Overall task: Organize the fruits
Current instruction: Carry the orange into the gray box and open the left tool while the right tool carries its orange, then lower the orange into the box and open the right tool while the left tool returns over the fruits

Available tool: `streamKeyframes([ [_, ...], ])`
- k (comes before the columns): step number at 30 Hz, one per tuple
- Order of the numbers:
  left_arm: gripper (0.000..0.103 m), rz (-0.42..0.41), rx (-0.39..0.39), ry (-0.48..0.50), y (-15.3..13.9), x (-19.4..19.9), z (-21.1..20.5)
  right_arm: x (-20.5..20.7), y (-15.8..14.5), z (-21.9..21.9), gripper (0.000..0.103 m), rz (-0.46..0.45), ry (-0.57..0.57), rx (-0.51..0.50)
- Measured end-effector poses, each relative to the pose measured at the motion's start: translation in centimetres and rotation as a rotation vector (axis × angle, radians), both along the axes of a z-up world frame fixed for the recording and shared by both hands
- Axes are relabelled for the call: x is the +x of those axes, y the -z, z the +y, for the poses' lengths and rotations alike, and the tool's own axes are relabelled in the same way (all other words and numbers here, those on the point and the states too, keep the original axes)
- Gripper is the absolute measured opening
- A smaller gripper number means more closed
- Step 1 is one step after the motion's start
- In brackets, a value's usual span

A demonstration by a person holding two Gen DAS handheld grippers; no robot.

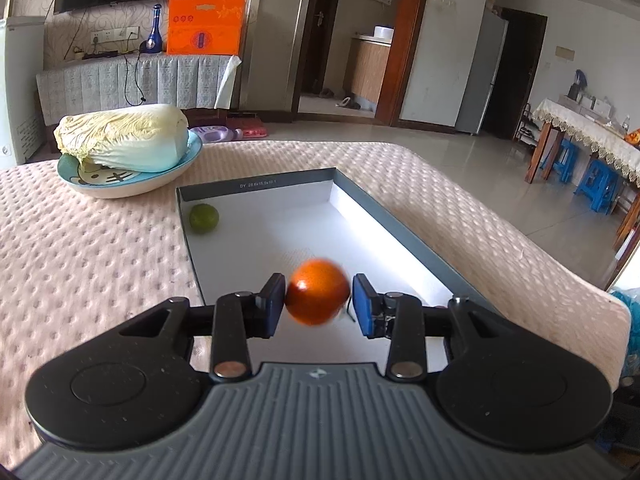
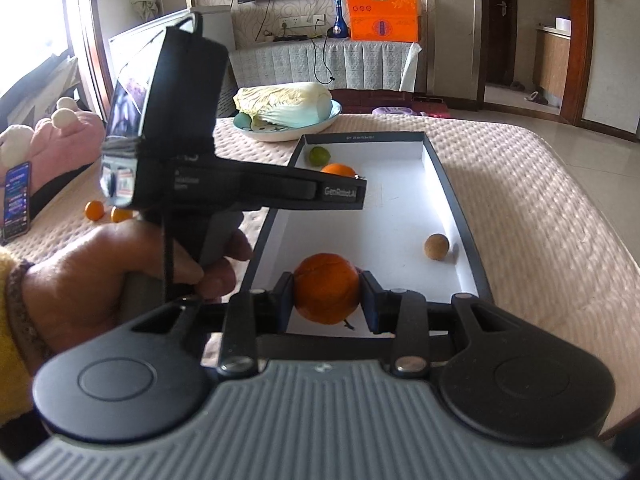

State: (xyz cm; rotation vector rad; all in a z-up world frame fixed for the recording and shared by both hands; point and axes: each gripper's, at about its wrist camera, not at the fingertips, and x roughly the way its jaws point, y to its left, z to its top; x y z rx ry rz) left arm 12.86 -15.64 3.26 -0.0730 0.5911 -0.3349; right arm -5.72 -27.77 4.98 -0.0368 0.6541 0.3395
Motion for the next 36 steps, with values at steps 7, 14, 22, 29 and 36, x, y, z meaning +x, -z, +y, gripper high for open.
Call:
streamKeyframes([
  [7,0.062,-0.064,-0.019,-0.011,-1.4,-1.2,1.4,0.8,0.2,0.2,0.038,-0.012,0.016,0.005],
  [14,0.062,-0.080,-0.022,-0.036,-2.6,-2.7,3.7,2.4,0.3,0.3,0.038,-0.030,0.062,0.019],
  [22,0.062,-0.077,0.006,-0.065,-3.5,-5.9,6.3,4.4,0.4,1.0,0.038,-0.041,0.111,0.048],
  [29,0.068,-0.116,-0.009,-0.106,-5.7,-10.8,10.4,6.4,1.2,2.2,0.038,-0.035,0.149,0.047],
  [36,0.068,-0.077,-0.060,-0.169,-6.4,-16.4,15.1,7.3,1.2,1.9,0.038,-0.030,0.204,0.094],
])
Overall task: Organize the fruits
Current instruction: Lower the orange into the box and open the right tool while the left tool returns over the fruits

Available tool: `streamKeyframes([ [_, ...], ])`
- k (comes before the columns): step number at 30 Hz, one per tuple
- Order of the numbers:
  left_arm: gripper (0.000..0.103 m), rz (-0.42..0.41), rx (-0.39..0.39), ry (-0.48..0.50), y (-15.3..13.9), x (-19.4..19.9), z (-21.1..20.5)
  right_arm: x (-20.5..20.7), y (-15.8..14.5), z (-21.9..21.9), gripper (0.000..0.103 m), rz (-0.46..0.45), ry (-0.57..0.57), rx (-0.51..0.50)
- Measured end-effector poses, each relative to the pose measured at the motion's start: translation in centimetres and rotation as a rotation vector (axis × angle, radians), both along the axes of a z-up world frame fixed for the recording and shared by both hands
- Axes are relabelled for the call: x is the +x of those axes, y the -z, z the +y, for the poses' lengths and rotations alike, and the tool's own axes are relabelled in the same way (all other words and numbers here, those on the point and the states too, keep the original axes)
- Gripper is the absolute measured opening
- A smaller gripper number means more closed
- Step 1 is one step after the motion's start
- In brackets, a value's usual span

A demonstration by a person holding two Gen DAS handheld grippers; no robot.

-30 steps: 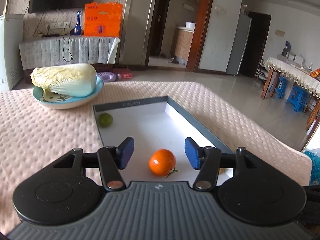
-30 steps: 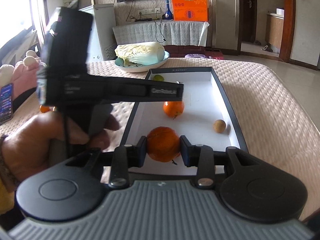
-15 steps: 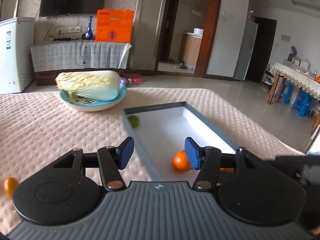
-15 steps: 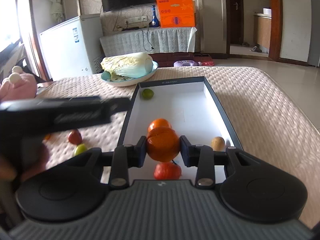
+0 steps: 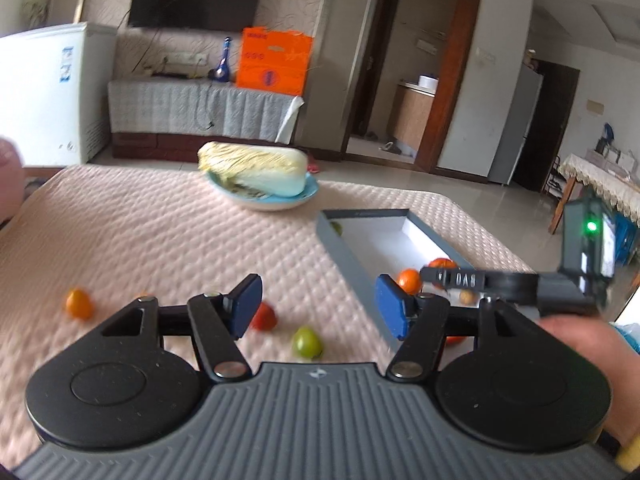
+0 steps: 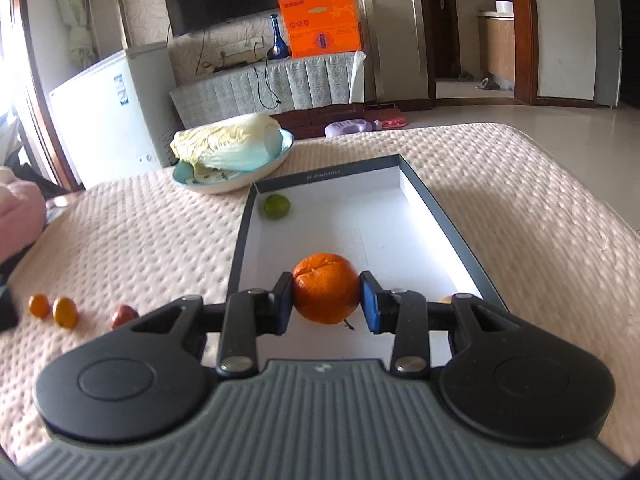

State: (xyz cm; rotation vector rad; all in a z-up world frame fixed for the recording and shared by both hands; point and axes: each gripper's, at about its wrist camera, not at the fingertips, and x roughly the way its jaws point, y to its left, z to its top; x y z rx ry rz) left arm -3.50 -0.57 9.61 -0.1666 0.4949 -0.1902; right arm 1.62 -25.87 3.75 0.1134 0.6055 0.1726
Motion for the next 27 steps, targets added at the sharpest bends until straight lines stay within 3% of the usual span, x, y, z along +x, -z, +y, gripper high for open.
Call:
streamKeyframes([
  [5,0.068,0.019,0.002,0.002,0.4,-2.1,1.0,-0.1,0.0,0.3,0.038,0.005,0.000,0.001],
  [13,0.068,0.115,0.042,0.005,2.9,0.3,-0.9,-0.6,-0.1,0.1,0.038,0.026,-0.017,-0.026],
  [27,0.068,0.129,0.132,0.022,4.4,1.4,-4.0,-1.7,-0.1,-1.7,0.038,0.064,-0.021,-0.031],
])
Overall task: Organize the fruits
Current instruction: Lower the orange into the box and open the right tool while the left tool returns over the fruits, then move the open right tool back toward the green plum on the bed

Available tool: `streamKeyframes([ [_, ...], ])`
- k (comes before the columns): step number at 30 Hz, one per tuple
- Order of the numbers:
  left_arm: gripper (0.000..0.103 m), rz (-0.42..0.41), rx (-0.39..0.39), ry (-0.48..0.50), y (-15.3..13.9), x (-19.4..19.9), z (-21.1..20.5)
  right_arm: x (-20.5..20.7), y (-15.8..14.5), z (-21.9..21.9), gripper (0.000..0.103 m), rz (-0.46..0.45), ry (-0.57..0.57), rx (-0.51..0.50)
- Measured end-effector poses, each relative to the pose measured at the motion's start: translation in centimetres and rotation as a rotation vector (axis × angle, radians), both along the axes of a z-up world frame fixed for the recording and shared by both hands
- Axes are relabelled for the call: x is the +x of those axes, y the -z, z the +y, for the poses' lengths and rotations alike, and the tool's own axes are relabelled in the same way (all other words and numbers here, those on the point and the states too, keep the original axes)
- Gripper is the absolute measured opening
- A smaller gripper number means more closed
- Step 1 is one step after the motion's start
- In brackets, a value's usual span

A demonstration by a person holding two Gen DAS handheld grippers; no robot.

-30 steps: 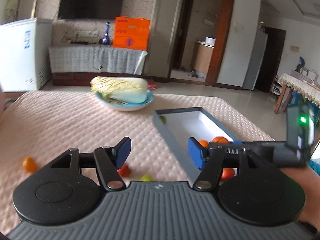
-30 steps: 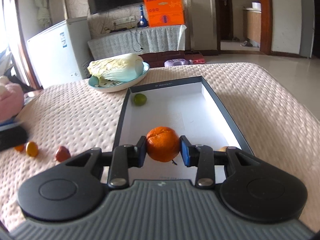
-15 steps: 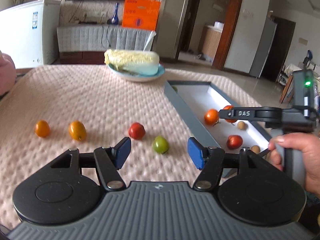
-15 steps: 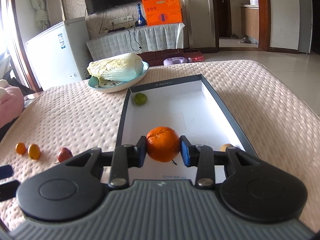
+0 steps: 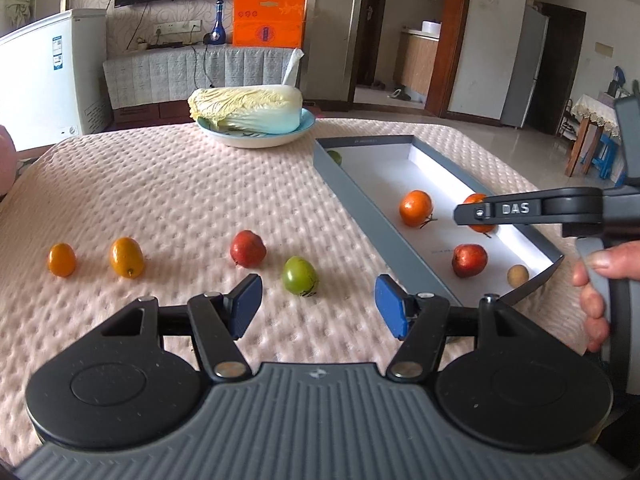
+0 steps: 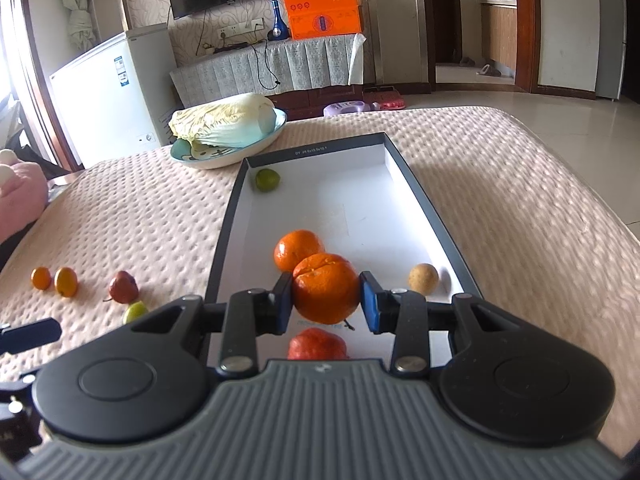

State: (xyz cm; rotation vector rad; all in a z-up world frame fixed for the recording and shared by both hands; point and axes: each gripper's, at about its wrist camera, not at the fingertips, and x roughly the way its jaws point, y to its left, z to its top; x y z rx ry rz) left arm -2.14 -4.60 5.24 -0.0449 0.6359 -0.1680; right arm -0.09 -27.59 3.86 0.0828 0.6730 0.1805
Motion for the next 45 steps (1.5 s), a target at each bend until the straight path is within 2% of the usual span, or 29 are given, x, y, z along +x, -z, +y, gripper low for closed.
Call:
streamKeyframes([
  [9,0.068,0.014,0.034,-0.023,0.5,0.3,0.4,0.3,0.2,-0.1,0.038,0.019,0.017,0.018],
  [15,0.068,0.017,0.026,-0.027,0.6,0.4,0.5,0.2,0.5,0.1,0.039,0.060,0.026,-0.021],
  [28,0.068,0.011,0.025,-0.017,0.7,0.6,0.5,-0.3,0.1,-0.1,0.040,0.028,0.022,0.019],
  [30,0.068,0.004,0.014,-0.020,0.5,0.5,0.8,-0.7,-0.3,-0.2,0.043,-0.005,0.035,0.019],
  [38,0.068,-0.005,-0.014,-0.038,0.1,0.6,1.9,-1.9,-1.9,-0.2,0.043,-0.143,0.066,0.051],
  [45,0.068,-0.006,-0.013,-0.071,-0.1,0.4,3.5,-3.0,-3.0,1.4,0.043,-0.248,0.005,0.077],
])
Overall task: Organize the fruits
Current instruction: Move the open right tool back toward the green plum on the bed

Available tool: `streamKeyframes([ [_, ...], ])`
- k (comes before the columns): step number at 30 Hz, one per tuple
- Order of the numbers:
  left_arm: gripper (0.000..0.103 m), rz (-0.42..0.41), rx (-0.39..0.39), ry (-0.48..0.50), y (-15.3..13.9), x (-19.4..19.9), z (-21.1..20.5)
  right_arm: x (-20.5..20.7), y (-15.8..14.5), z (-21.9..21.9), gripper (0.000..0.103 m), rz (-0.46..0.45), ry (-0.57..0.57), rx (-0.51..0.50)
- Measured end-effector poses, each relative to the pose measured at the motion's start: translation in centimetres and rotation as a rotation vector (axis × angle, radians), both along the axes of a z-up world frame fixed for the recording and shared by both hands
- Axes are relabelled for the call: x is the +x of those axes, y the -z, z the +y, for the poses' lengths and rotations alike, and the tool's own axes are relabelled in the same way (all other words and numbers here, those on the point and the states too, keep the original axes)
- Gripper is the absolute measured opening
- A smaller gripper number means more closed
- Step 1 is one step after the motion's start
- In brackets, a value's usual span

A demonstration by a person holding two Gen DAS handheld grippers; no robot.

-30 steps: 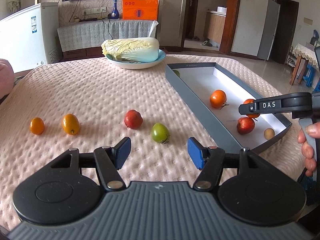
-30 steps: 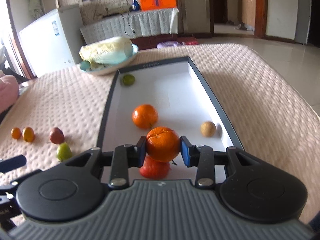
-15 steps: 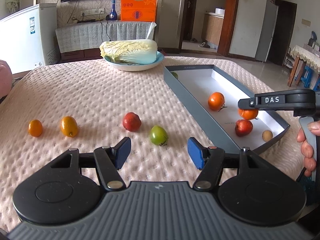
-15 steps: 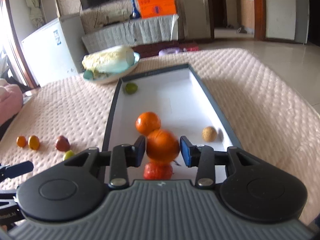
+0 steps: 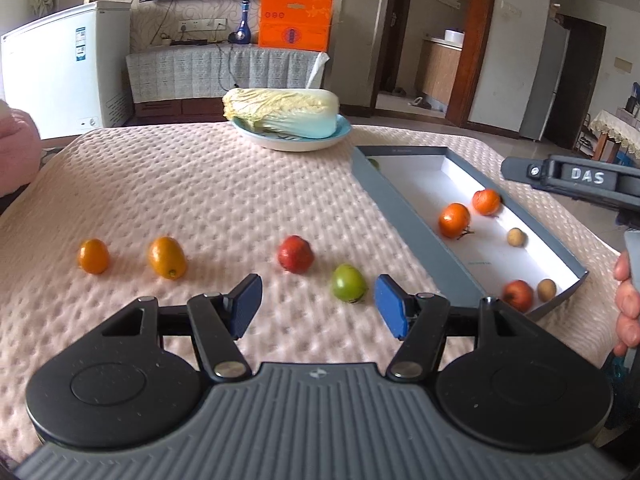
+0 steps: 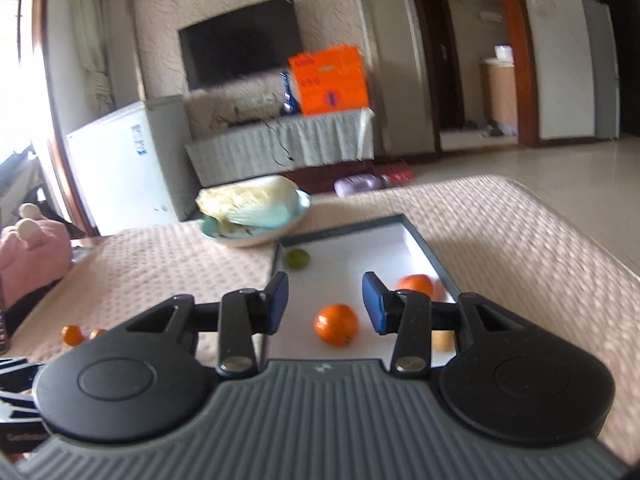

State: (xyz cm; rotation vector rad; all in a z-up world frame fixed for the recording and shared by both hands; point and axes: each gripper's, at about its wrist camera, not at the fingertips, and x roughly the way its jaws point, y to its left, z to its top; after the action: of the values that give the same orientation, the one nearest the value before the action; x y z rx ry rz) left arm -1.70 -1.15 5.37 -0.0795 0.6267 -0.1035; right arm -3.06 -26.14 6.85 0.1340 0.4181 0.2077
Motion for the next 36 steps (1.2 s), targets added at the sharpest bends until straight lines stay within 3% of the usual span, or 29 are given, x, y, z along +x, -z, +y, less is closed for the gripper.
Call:
streamKeyframes([
  [11,0.068,0.020,0.000,-0.084,0.2,0.2,2.8,-1.3,-1.2,1.8,0.043,-0.112,-0.094,-0.001],
  [22,0.068,0.042,0.040,-0.111,1.1,0.4,3.2,-1.8,-2.0,1.3,0.043,-0.144,-0.124,0.047],
  [27,0.068,0.038,0.049,-0.099,1.1,0.6,2.5,-1.2,-1.5,1.5,0.044,-0.104,-0.145,0.066],
  [31,0.068,0.028,0.047,-0.087,0.9,0.5,2.2,-1.2,-0.6,3.5,0.044,-0.065,-0.205,0.006],
  [36,0.068,0.021,0.035,-0.081,0.7,0.5,2.4,-2.1,-0.3,5.8,0.044,-0.091,-0.267,-0.082],
])
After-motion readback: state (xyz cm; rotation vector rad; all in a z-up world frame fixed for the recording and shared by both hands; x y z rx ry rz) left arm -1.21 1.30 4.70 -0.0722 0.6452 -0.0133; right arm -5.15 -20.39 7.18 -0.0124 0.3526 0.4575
